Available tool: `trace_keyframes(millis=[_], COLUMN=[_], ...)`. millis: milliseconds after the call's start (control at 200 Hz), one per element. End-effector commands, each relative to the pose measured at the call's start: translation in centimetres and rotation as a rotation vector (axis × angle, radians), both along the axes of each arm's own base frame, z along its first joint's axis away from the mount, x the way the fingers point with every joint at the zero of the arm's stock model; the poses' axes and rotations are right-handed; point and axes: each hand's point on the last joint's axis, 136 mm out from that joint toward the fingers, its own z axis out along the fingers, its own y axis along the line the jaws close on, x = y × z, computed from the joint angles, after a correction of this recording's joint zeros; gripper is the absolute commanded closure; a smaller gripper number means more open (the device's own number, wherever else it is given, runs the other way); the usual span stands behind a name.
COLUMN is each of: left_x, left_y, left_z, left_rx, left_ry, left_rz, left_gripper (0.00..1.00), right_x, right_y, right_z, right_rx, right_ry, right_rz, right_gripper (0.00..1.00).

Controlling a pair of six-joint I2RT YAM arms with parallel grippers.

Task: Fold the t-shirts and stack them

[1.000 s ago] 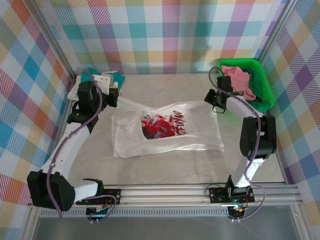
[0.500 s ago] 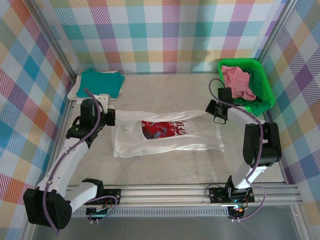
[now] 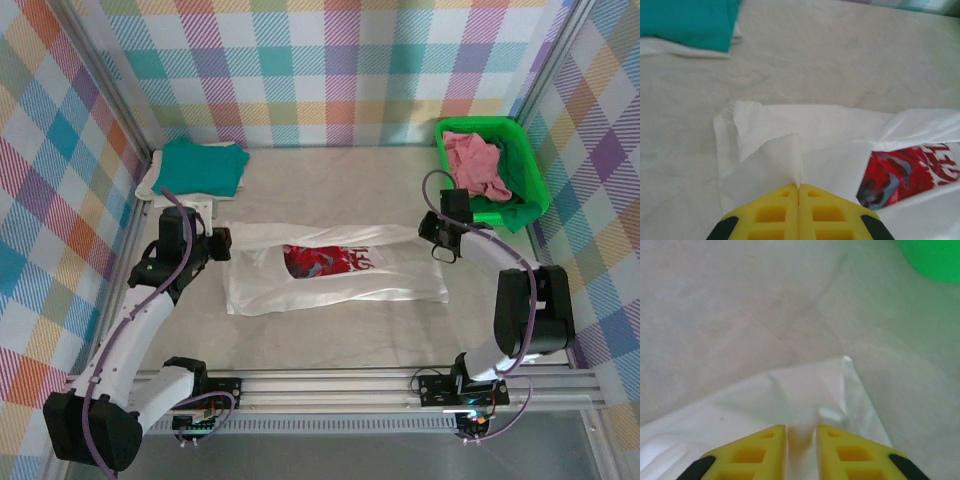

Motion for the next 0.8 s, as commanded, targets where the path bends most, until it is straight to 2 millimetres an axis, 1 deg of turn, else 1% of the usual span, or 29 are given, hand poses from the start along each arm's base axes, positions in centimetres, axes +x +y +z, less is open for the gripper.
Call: trace_keyframes(millis=[0, 15, 30, 100, 145, 210, 270, 330, 410, 460, 535, 590, 645, 685, 730, 800], left_x=[-2.3, -2.5, -2.7, -3.3, -3.5, -3.7, -3.8, -4.0, -4.1, -4.2, -4.2, -4.2, -4.3, -4.3, -4.3, -4.4], left_y=[-1.5, -1.5, -1.5, -2.0, -1.8, -1.8, -1.8, -1.4, -0.8, -0.6, -0.6, -0.8, -0.8, -0.7, -0.7, -0.5], left_z=[-2.1, -2.4, -2.7, -3.6, -4.0, -4.5, -4.7, -5.0, -5.3, -5.7, -6.3, -6.7, -7.0, -7.1, -7.1, -7.2], left_rx=[-0.098, -0.100, -0.104, -0.121, -0.121, -0.120, -0.123, -0.110, -0.090, -0.089, -0.093, -0.100, -0.099, -0.095, -0.093, -0.084], left_ry=[0.104, 0.114, 0.124, 0.148, 0.160, 0.166, 0.162, 0.163, 0.156, 0.153, 0.164, 0.172, 0.179, 0.183, 0.179, 0.178], left_rz=[-0.026, -0.023, -0.025, -0.041, -0.029, -0.022, -0.021, -0.006, 0.021, 0.032, 0.040, 0.036, 0.036, 0.038, 0.035, 0.038], left_gripper=[0.98, 0.98, 1.00, 1.00, 1.00, 1.00, 1.00, 1.00, 1.00, 1.00, 1.00, 1.00, 1.00, 1.00, 1.00, 1.00], right_x=[-1.1, -1.2, -1.3, -1.3, -1.3, -0.9, -0.3, 0.2, 0.1, -0.1, -0.2, -0.4, -0.6, -0.6, -0.6, -0.5], right_y=[-1.0, -0.9, -0.8, -0.1, 0.4, 1.5, 3.0, 4.2, 5.0, 4.1, 3.5, 2.6, 1.8, 1.3, 0.8, 0.4], right_z=[1.5, 1.8, 1.9, 2.8, 3.2, 3.9, 4.5, 4.0, 2.2, 0.9, -0.4, -1.5, -2.2, -2.3, -2.6, -3.0], right_rx=[-0.027, -0.021, -0.016, 0.016, 0.029, 0.053, 0.061, 0.040, 0.047, 0.025, -0.022, -0.062, -0.093, -0.111, -0.127, -0.145], right_ry=[-0.013, -0.017, -0.016, -0.033, -0.036, -0.041, -0.042, 0.015, 0.117, 0.182, 0.243, 0.301, 0.349, 0.364, 0.378, 0.404], right_rz=[-0.034, -0.028, -0.024, 0.005, 0.024, 0.081, 0.152, 0.194, 0.206, 0.155, 0.148, 0.132, 0.119, 0.110, 0.100, 0.095], right_gripper=[0.72, 0.72, 0.72, 0.67, 0.67, 0.68, 0.68, 0.67, 0.63, 0.61, 0.59, 0.57, 0.55, 0.54, 0.48, 0.48])
